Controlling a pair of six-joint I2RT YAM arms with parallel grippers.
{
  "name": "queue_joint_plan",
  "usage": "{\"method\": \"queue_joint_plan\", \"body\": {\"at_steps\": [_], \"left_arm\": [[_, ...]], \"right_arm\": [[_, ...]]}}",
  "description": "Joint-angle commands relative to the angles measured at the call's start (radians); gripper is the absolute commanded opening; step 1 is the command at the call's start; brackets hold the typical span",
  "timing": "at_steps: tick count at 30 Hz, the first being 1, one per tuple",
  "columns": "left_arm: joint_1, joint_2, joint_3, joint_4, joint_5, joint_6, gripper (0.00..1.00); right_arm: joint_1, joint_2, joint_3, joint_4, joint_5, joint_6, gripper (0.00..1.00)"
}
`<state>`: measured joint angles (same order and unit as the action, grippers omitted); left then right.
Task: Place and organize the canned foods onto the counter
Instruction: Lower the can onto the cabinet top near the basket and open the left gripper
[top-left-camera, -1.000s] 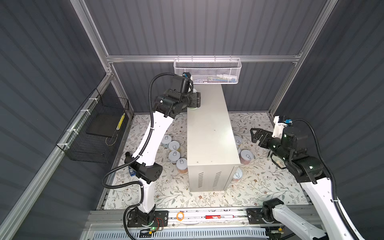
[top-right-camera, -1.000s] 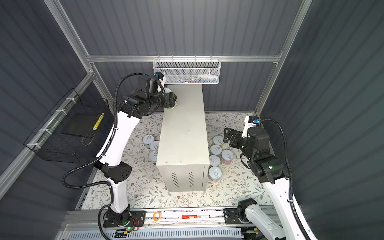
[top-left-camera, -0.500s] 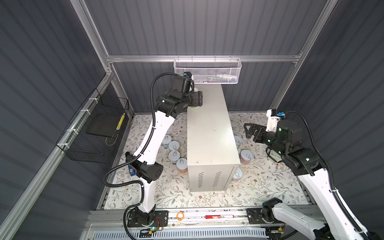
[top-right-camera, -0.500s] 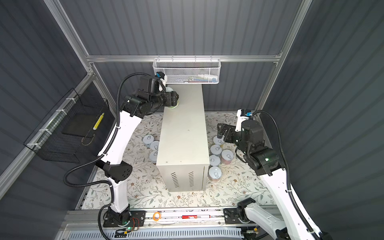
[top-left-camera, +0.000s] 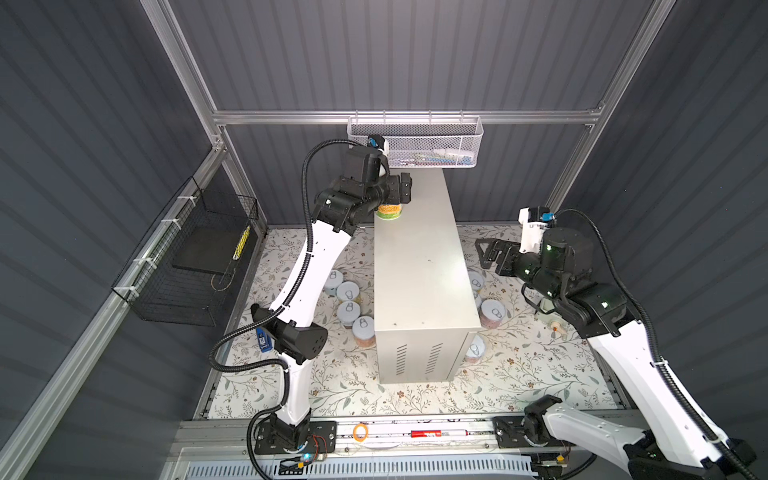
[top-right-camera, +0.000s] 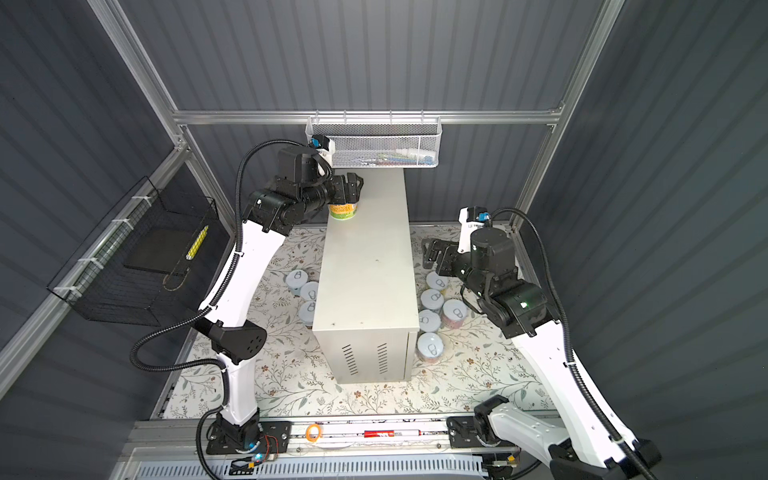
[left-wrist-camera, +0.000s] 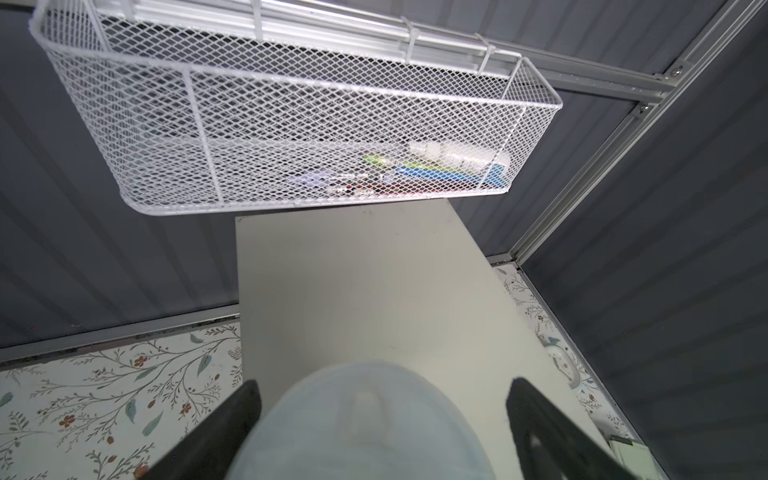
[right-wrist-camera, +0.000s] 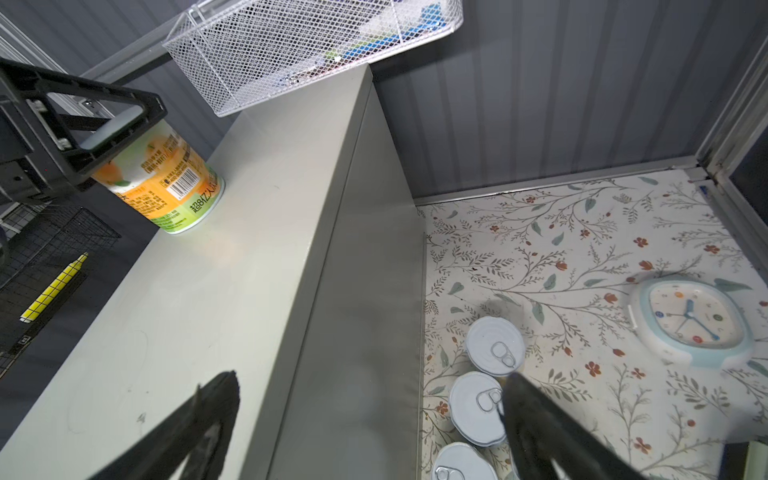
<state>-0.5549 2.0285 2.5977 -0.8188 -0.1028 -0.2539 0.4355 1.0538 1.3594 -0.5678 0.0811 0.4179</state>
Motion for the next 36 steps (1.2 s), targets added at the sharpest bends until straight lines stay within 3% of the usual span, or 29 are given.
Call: {"method": "queue_joint_plan", "body": {"at_steps": [1,7,11,14,17,19,23,36], "left_arm": [[-0.005,-0.050,0.044,0.053,0.023,0.058,0.95],[-0.005,-0.176,-0.051,0.065,-0.015,0.111,0.98],[-0.005,-0.352,-0.270,0.079,-0.108,0.141,0.97],[-0.005,-0.490,-0.461,0.100,-0.149,0.143,0.90],[-0.005,-0.578,-0.597,0.116,-0.150,0.127,0.74],[-0.004,-0.594,-0.638,0.116,-0.126,0.127,0.64],[-0.005,-0.571,-0.670,0.126,-0.068,0.121,0.56],[-0.005,-0.485,-0.767,0.240,0.005,0.091,0.52]], "right_arm": [[0.007,-0.008,0.027,0.011,0.003,-0.024,0.99],[0.013,-0.018,0.020,0.011,0.003,-0.019,0.99],[0.018,-0.036,0.015,0.003,0.012,-0.024,0.99],[0.021,-0.050,0.011,-0.010,0.013,-0.028,0.99],[0.023,-0.067,-0.001,-0.015,0.012,-0.028,0.99],[0.024,-0.078,-0.010,-0.019,0.012,-0.028,0.99],[0.026,-0.097,-0.023,-0.033,0.022,-0.024,0.99],[0.026,-0.104,-0.046,-0.041,0.045,-0.030,0.99]]}}
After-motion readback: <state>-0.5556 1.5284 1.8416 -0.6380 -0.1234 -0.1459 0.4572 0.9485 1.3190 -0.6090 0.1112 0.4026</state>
